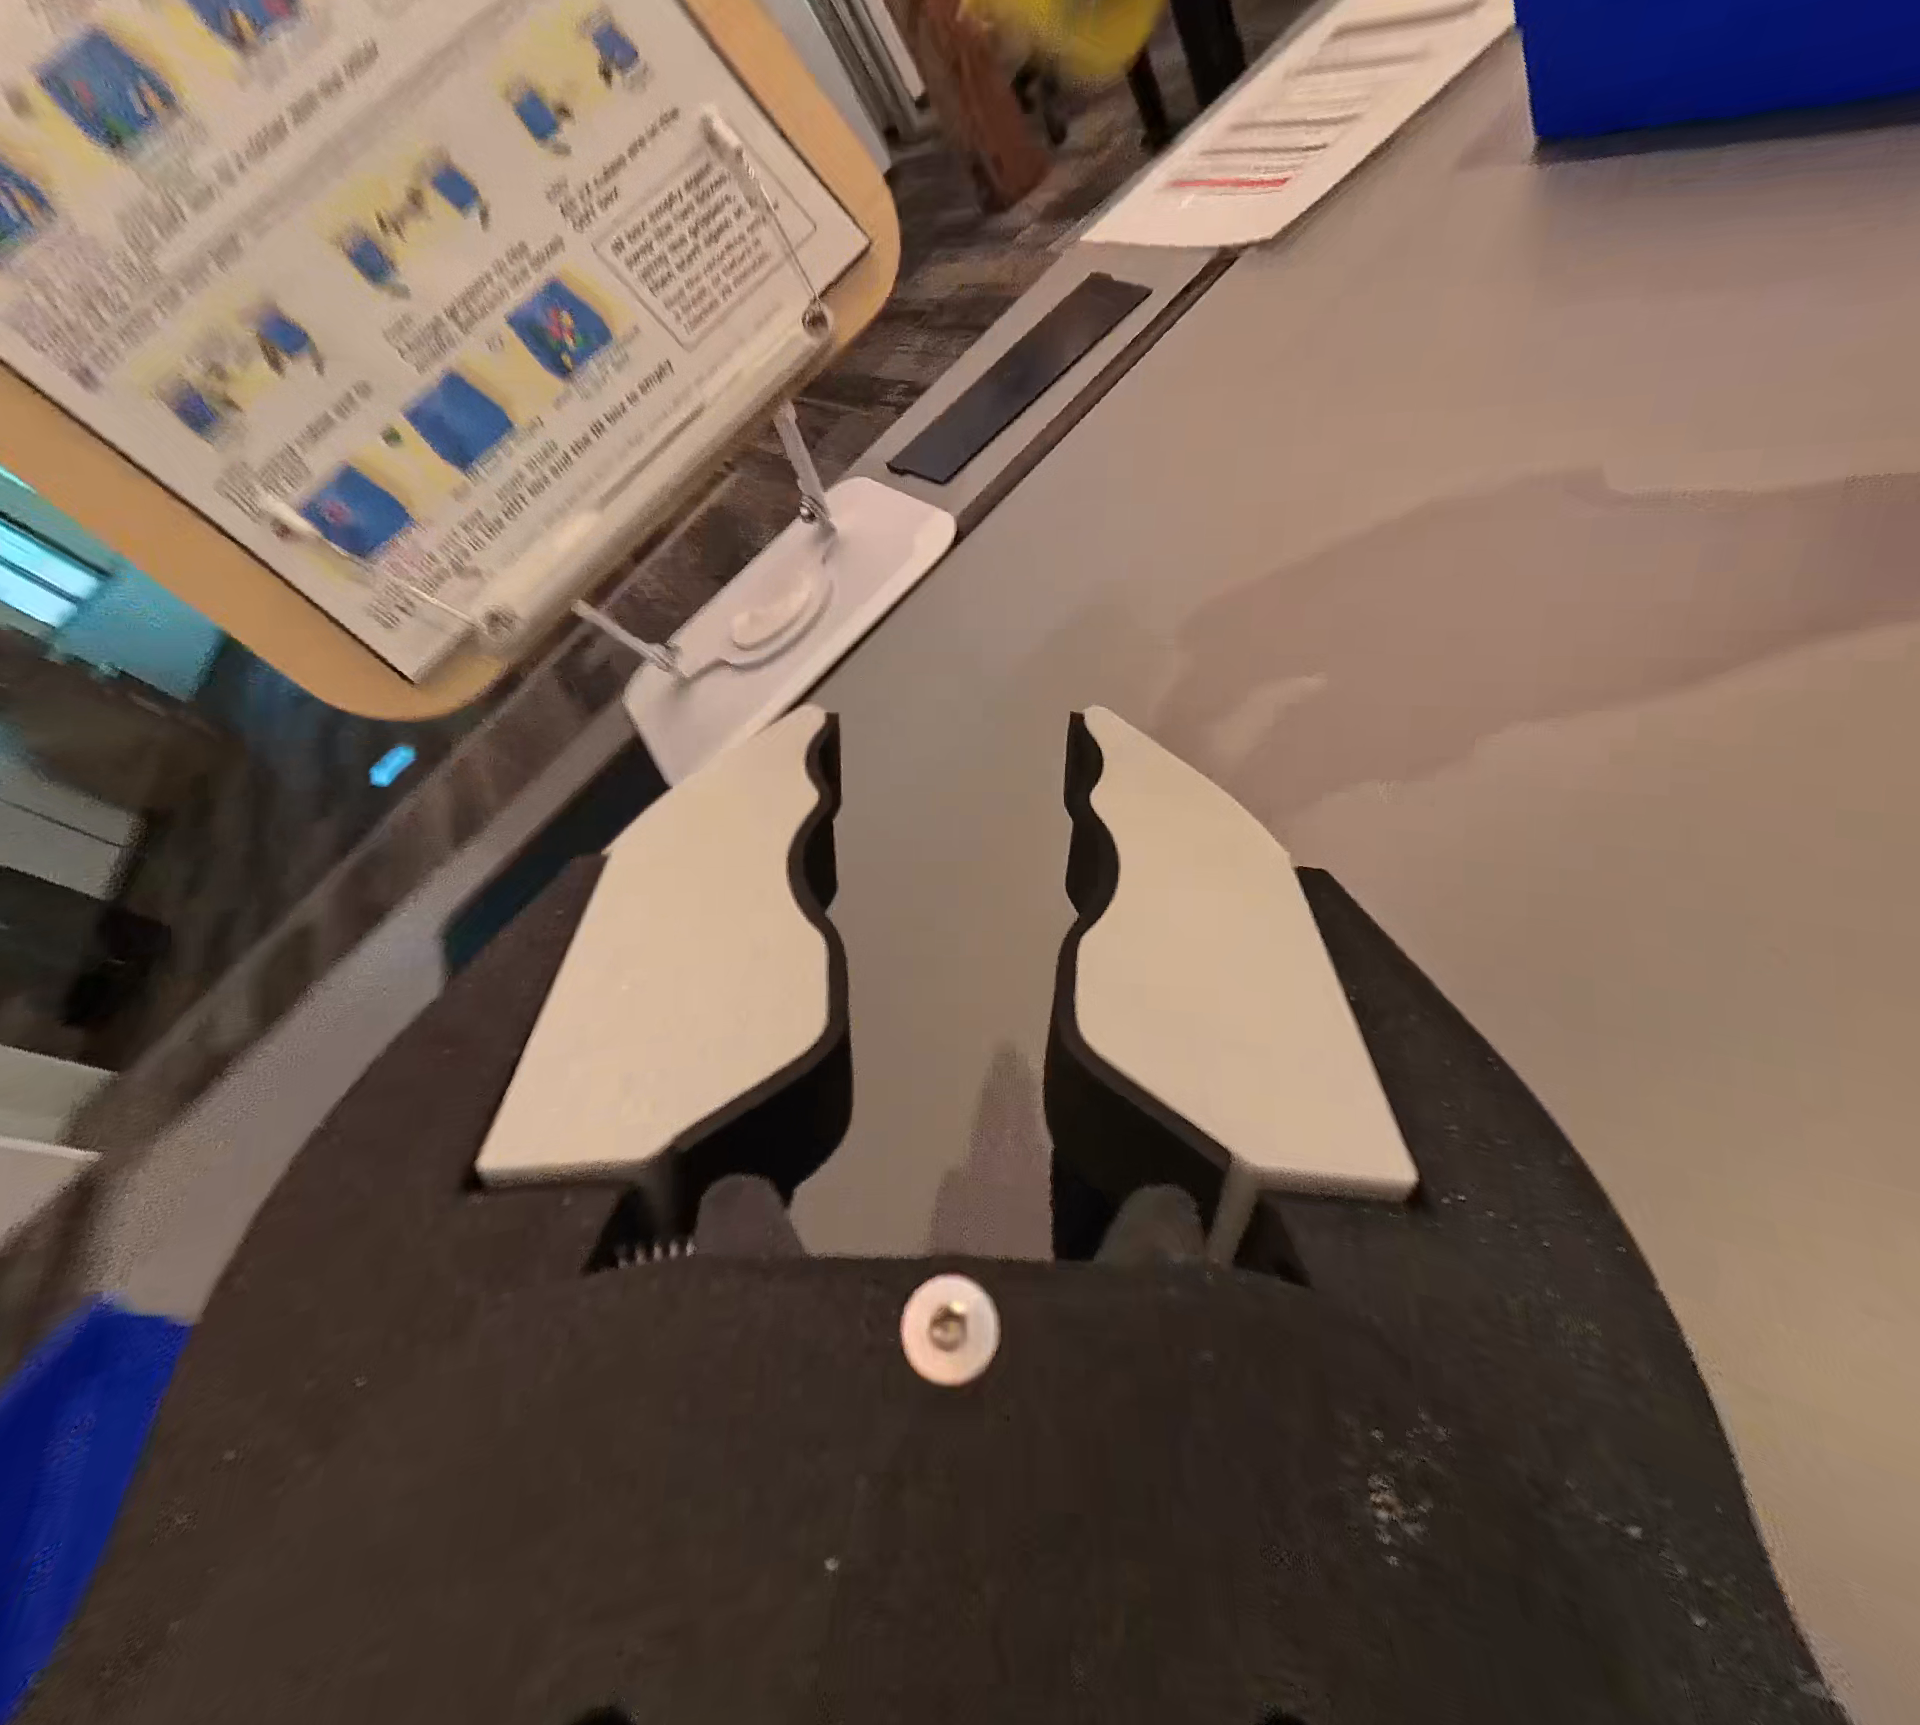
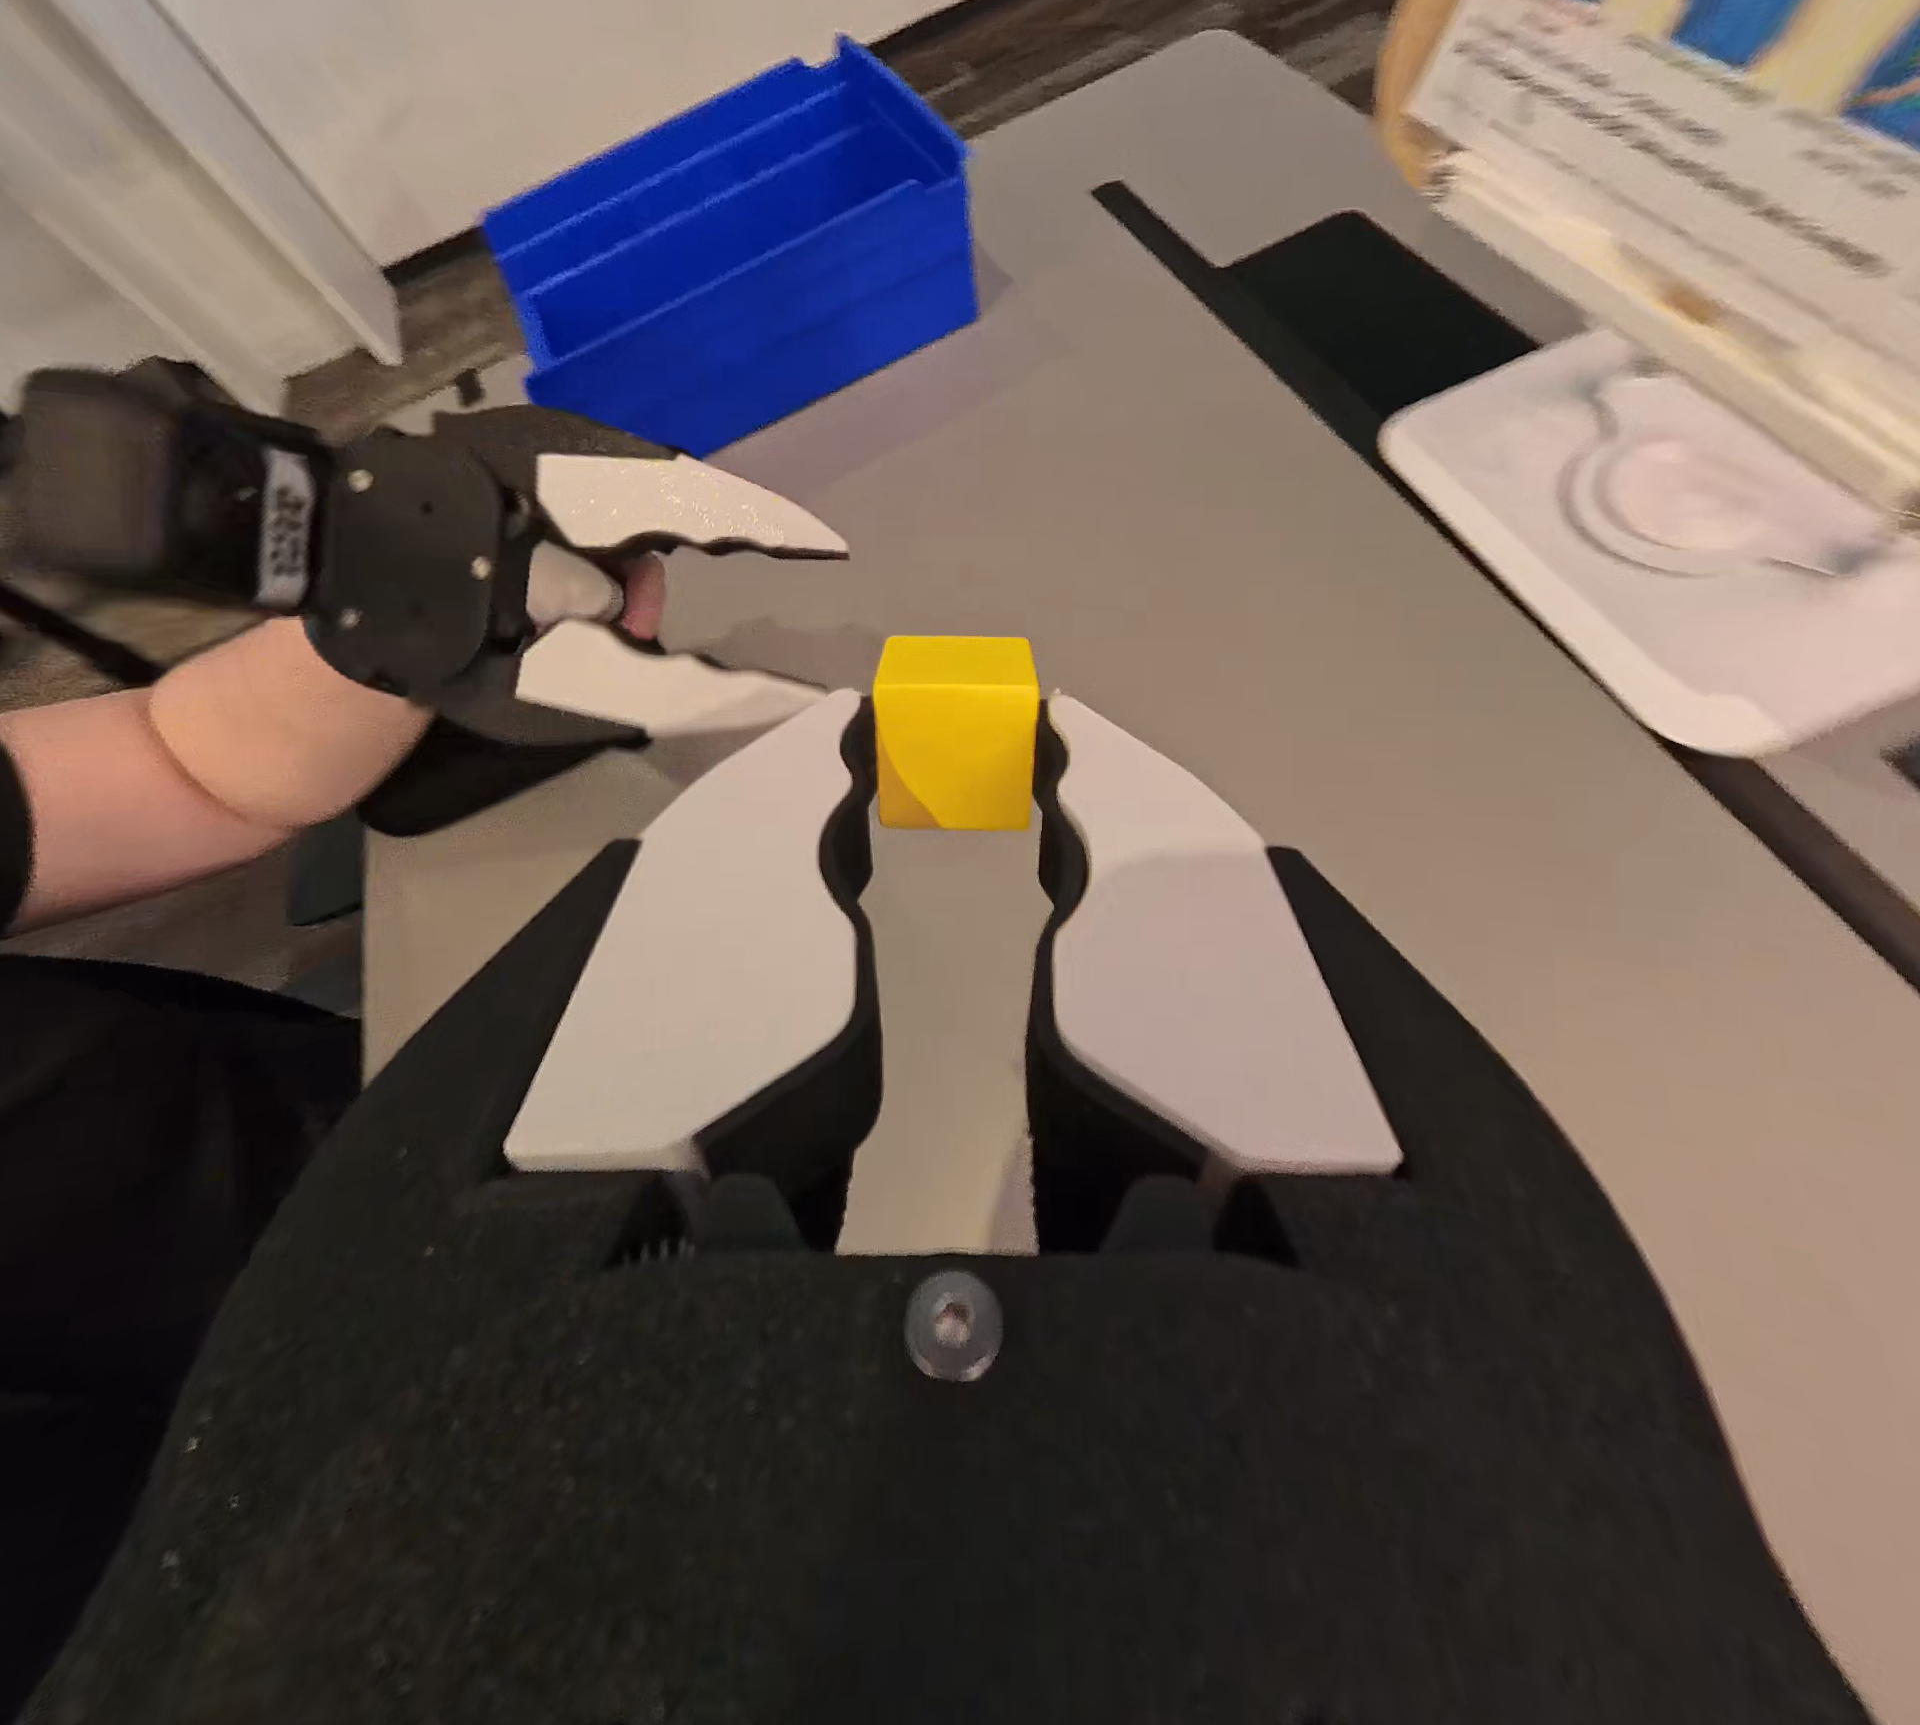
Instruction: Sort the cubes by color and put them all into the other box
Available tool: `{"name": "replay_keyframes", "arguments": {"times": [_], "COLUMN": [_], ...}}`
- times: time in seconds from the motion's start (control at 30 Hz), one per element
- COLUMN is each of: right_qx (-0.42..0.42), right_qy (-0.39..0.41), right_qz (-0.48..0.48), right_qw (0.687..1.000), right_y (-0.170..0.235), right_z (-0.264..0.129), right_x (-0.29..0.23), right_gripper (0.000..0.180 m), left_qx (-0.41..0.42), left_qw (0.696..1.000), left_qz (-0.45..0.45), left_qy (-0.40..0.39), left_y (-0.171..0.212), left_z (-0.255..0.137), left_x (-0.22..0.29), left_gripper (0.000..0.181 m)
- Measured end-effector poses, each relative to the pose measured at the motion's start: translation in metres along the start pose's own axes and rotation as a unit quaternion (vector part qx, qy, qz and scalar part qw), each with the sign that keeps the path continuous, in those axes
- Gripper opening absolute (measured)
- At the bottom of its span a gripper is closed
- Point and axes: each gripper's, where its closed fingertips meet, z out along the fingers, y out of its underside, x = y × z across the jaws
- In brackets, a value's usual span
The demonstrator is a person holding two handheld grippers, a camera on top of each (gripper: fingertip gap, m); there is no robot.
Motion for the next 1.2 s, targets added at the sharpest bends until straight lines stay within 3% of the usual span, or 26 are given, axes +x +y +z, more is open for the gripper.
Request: {"name": "replay_keyframes", "arguments": {"times": [0.2, 0.3, 0.4, 0.5, 0.6, 0.97, 1.07, 1.2], "right_qx": [0.033, -0.065, -0.181, -0.248, -0.305, -0.291, -0.29, -0.291], "right_qy": [0.211, 0.294, 0.329, 0.311, 0.314, 0.258, 0.265, 0.25], "right_qz": [0.03, 0.117, 0.223, 0.285, 0.268, 0.257, 0.23, 0.189], "right_qw": [0.976, 0.946, 0.9, 0.872, 0.858, 0.885, 0.891, 0.904], "right_y": [0.035, 0.103, 0.184, 0.253, 0.293, 0.295, 0.298, 0.3], "right_z": [-0.155, -0.22, -0.258, -0.257, -0.247, -0.206, -0.211, -0.227], "right_x": [0.04, 0.094, 0.167, 0.21, 0.233, 0.256, 0.259, 0.248], "right_gripper": [0.028, 0.028, 0.028, 0.028, 0.028, 0.028, 0.04, 0.042], "left_qx": [-0.019, -0.051, -0.066, -0.077, -0.084, -0.11, -0.117, -0.107], "left_qw": [0.987, 0.986, 0.99, 0.993, 0.994, 0.992, 0.99, 0.991], "left_qz": [-0.15, -0.149, -0.113, -0.067, -0.044, -0.038, -0.05, -0.058], "left_qy": [0.047, 0.057, 0.061, 0.061, 0.062, 0.056, 0.053, 0.046], "left_y": [0.06, 0.075, 0.078, 0.079, 0.078, 0.096, 0.098, 0.09], "left_z": [0.024, 0.029, 0.031, 0.032, 0.033, 0.036, 0.034, 0.029], "left_x": [-0.002, 0.002, 0.012, 0.02, 0.024, 0.021, 0.016, 0.008], "left_gripper": [0.024, 0.024, 0.025, 0.025, 0.025, 0.024, 0.024, 0.024]}}
